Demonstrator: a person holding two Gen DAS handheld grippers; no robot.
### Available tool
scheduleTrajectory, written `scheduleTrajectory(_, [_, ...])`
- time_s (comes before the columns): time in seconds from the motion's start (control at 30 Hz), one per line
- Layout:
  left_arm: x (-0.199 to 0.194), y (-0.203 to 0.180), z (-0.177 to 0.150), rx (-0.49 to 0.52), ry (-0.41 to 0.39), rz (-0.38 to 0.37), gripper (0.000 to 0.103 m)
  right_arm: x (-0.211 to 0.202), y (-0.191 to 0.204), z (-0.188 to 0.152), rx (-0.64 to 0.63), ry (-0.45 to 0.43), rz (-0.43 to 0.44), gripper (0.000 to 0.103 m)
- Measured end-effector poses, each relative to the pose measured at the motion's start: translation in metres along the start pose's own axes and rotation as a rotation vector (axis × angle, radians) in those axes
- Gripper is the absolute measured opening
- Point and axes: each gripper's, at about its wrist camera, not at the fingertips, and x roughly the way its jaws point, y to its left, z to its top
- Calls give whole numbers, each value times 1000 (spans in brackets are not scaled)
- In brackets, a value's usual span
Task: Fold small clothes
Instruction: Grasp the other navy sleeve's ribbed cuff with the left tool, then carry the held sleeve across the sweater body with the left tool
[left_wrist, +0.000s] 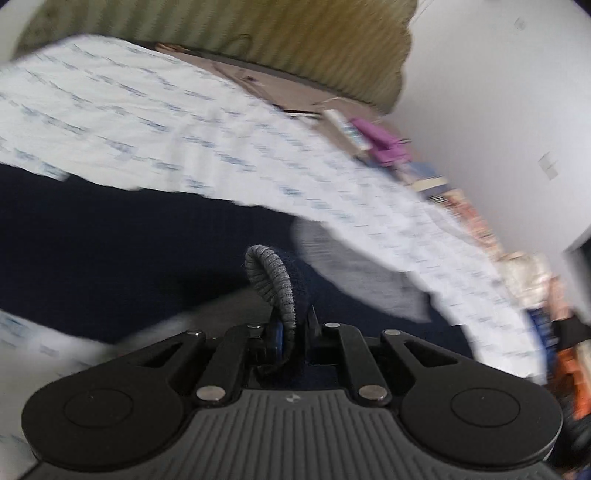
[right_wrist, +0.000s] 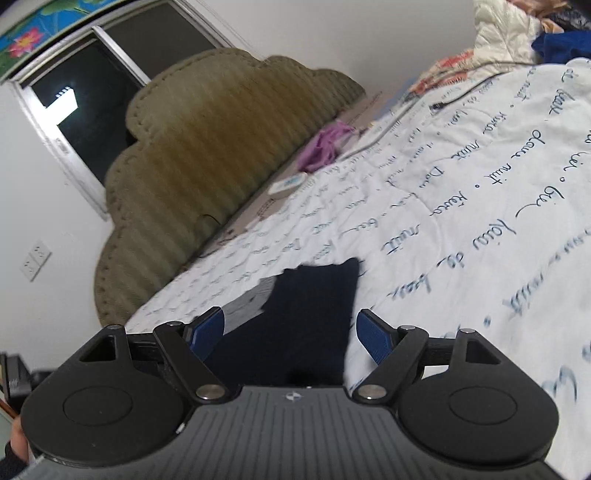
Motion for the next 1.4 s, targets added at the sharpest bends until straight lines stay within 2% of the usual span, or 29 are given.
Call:
scheduleTrajectory(0.1, [3,23,-1,-30,33,61,10,20,-6,12,7,41,-31,82])
scheduleTrajectory(0.23, [0,30,-6,-32,41,62,10,52,-4,23,-9,87,-64,82])
scheduleTrajectory(0.37, [6,25,-7,-15,56,74,10,96,0,26,-62,194,-109,79])
scheduleTrajectory(0.4, [8,25,-7,-18,59,75,10,107,0,25,-82,225,-128,63])
scheduleTrajectory(0.43, [9,26,-7,-20,62,76,10,114,1,22,-105,241,-147,35])
scheduleTrajectory(0.47, [11,27,-7,-21,67,77,10,119,2,21,-135,241,-168,15])
scheduleTrajectory(0.5, [11,28,-7,-22,71,76,10,122,2,21,-151,258,-175,10])
scheduleTrajectory(0.67, [19,35,-13,-22,80,84,10,113,-9,28,-122,238,-166,8])
scheduleTrajectory(0.77, [21,35,-16,-17,50,82,12,118,-11,20,-143,238,-185,6])
scheduleTrajectory(0.8, [19,36,-16,-24,45,78,13,119,-10,20,-135,237,-190,8])
scheduleTrajectory(0.83, [16,37,-17,-31,37,64,13,119,-8,21,-132,237,-194,18])
scheduleTrajectory(0.87, [10,40,-18,-47,27,50,15,119,-4,21,-144,235,-209,21])
scheduleTrajectory(0.9, [2,42,-19,-65,13,46,19,117,1,22,-164,230,-225,28])
scheduleTrajectory(0.93, [-9,44,-21,-78,-12,48,20,112,8,22,-186,213,-247,35])
scheduleTrajectory(1.0, [-37,47,-25,-98,-109,72,20,94,28,21,-261,119,-272,38])
scheduleTrajectory(1.1, [-65,43,-29,-112,-252,83,21,71,64,11,-389,37,-213,39])
scheduleTrajectory(1.2, [-52,23,-29,-62,-223,46,21,79,96,-10,-486,104,-121,53])
scheduleTrajectory(1.3, [-24,4,-34,-40,-177,5,21,107,115,-38,-559,201,-96,53])
scheduleTrajectory(1.33, [-14,2,-35,-42,-163,8,21,116,115,-45,-558,225,-106,53])
scheduleTrajectory(1.4, [8,11,-41,-96,-112,83,20,130,108,-58,-555,265,-137,54])
